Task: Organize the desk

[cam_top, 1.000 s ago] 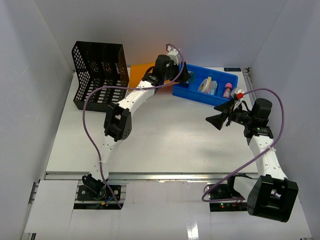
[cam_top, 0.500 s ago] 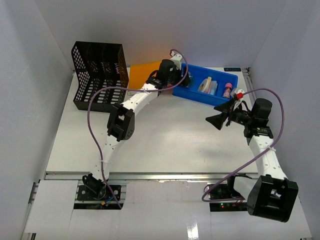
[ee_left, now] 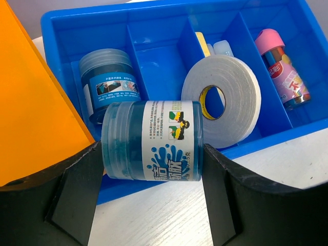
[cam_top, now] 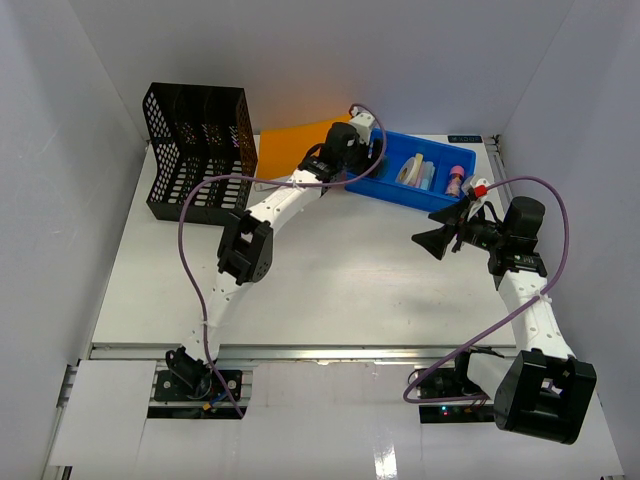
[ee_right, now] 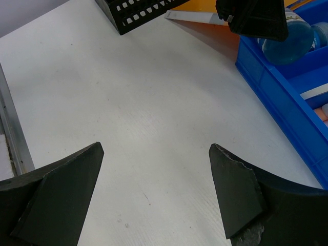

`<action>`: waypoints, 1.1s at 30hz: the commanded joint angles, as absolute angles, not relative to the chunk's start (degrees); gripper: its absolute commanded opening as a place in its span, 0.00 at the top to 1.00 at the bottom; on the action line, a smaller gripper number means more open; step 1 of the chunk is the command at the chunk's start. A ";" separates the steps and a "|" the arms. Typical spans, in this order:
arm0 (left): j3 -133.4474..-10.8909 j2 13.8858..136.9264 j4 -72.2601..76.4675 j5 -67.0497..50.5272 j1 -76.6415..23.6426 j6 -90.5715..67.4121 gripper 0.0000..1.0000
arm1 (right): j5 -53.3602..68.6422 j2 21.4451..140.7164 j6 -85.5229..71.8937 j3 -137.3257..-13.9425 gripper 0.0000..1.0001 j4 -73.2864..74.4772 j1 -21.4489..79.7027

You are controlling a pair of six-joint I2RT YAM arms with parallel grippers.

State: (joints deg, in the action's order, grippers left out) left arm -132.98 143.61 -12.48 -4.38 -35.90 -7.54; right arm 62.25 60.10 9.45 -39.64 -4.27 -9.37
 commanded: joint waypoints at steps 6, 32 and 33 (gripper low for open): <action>-130.82 142.41 -11.16 -7.03 -38.54 -5.80 0.86 | 62.23 60.19 9.40 -41.84 0.10 -4.85 -9.87; -129.08 141.11 -11.36 -6.06 -41.15 -6.38 0.94 | 62.05 60.71 9.20 -41.69 0.10 -4.89 -10.46; -129.04 140.38 -11.28 -3.90 -40.95 -6.21 0.94 | 62.05 60.79 9.16 -41.73 0.10 -4.85 -10.46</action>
State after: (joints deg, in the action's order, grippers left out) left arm -129.95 143.61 -8.95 -7.42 -39.82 -5.98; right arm 61.65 60.46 9.43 -39.64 -4.25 -10.12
